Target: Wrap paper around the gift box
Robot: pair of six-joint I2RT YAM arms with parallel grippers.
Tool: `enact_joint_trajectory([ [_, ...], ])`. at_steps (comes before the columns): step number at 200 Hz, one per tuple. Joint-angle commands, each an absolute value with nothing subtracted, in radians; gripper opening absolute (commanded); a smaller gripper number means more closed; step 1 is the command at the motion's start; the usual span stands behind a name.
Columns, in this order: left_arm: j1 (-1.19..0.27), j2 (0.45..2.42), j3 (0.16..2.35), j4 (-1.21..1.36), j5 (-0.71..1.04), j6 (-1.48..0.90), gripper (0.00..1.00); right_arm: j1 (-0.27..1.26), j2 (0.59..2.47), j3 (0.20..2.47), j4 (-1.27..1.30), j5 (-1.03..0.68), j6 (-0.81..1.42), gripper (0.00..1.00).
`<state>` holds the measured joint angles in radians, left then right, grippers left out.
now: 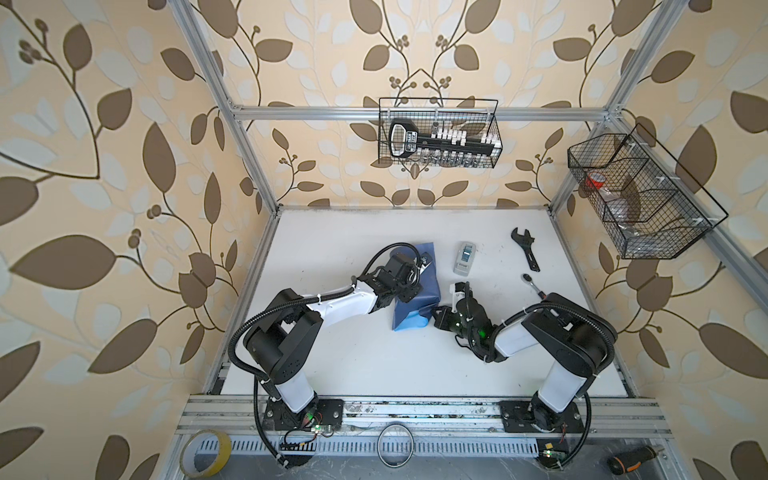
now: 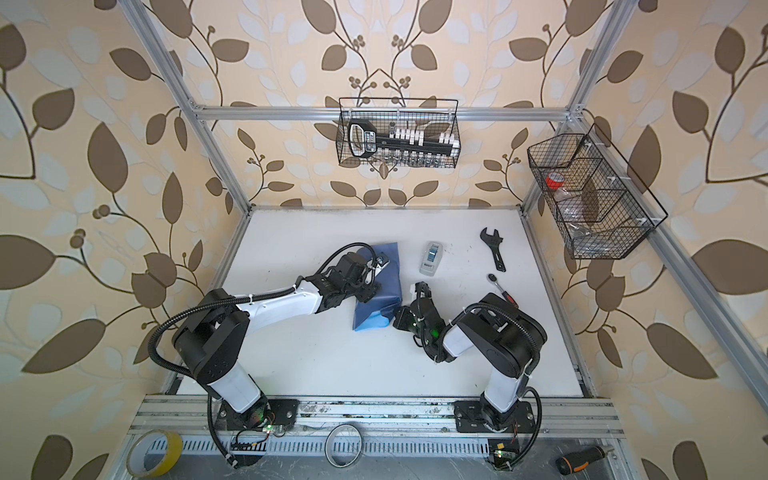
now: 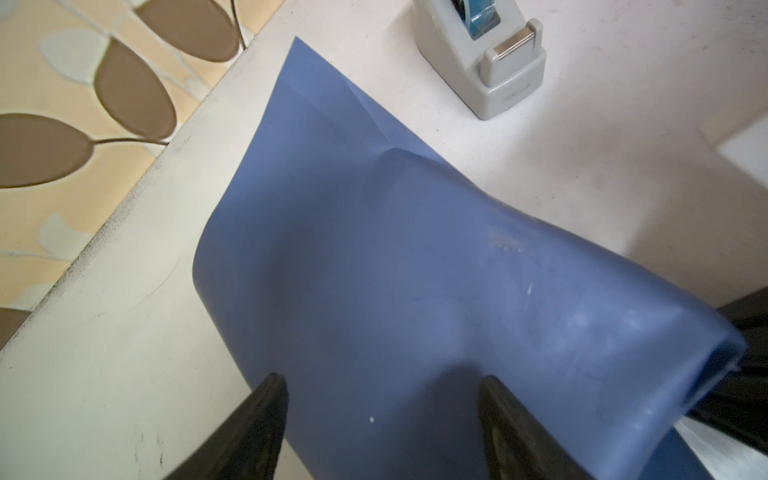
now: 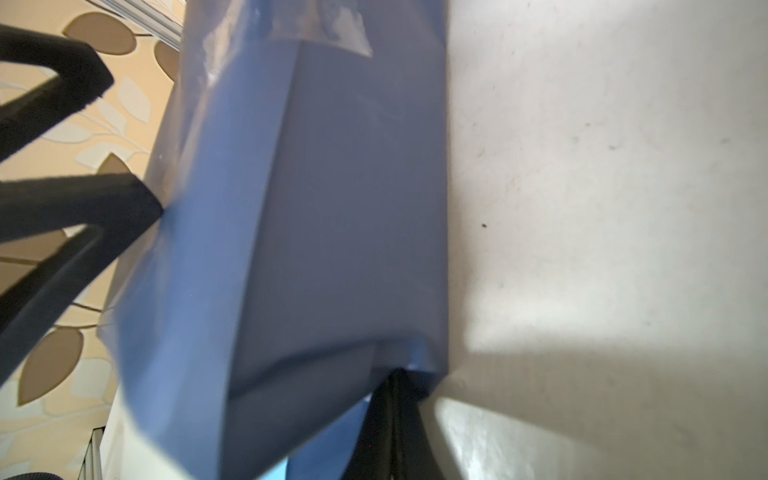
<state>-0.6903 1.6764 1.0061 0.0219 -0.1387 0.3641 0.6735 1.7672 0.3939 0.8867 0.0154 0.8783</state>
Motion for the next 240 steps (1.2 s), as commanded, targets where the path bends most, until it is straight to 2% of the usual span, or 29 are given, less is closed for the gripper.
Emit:
enact_joint_trajectory([
  [1, -0.687, 1.68, 0.963, -0.1, -0.14, 0.389, 0.75, 0.682, 1.791, 0.359, 0.878, 0.037, 0.907, 0.05],
  [162, -0.687, 1.677, 0.962, -0.096, -0.143, 0.388, 0.76, 0.8, 1.805, 0.305, 0.922, 0.053, 0.988, 0.04],
  [240, -0.688, 1.677, 0.96, -0.095, -0.145, 0.388, 0.77, 0.723, 1.845, 0.358, 0.943, 0.027, 0.952, 0.04],
])
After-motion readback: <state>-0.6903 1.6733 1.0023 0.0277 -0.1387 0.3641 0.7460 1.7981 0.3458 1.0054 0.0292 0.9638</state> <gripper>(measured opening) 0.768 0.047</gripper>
